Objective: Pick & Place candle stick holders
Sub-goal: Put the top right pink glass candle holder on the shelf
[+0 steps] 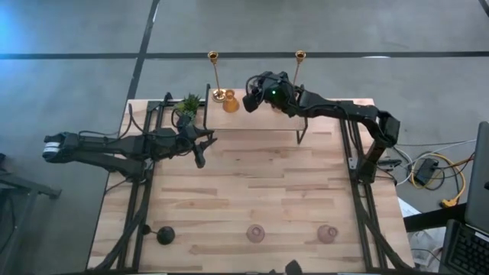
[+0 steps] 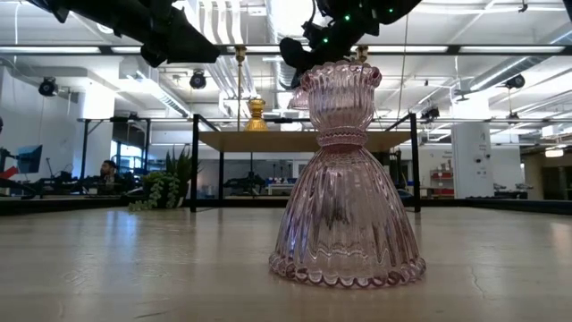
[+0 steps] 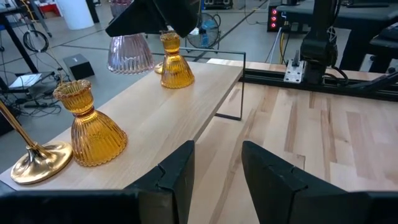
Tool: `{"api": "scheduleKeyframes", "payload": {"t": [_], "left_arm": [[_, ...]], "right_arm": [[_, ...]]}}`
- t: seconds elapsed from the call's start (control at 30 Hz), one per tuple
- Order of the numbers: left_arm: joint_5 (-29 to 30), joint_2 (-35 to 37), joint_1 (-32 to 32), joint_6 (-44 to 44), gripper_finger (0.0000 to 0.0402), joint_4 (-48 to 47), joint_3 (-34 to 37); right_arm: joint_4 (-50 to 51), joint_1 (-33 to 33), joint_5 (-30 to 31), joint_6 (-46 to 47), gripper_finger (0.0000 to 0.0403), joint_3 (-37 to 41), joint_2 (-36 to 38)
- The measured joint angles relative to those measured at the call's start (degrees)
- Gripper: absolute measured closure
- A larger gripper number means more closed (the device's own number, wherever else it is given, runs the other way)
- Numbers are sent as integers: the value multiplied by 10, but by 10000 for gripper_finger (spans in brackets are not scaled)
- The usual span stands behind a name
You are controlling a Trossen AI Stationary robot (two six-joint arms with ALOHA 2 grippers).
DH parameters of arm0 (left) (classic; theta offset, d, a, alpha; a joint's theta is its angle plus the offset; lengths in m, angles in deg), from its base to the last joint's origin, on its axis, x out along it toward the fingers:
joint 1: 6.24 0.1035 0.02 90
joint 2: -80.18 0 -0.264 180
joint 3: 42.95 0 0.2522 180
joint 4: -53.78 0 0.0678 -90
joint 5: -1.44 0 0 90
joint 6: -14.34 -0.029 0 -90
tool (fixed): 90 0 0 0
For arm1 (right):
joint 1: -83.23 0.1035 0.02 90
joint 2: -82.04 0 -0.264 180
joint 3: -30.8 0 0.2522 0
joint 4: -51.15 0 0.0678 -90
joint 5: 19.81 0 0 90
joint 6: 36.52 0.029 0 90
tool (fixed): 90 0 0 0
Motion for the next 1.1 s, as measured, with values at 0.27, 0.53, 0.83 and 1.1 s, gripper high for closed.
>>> {"api": "scheduleKeyframes", "payload": {"t": [0.27, 0.53, 0.83, 1.1], "left_arm": [[0, 0, 0, 0, 264, 0, 0], [0, 0, 0, 0, 264, -2, 0], [0, 0, 0, 0, 264, -21, 0], [0, 0, 0, -3, 264, -22, 0]], "right_arm": [[-5, -16, -51, -38, 282, 1, 0], [-17, -30, -92, -53, 282, -8, -25], [-19, -37, -89, -55, 282, -19, -45], [-18, -58, -103, -45, 282, -19, -45]]}}
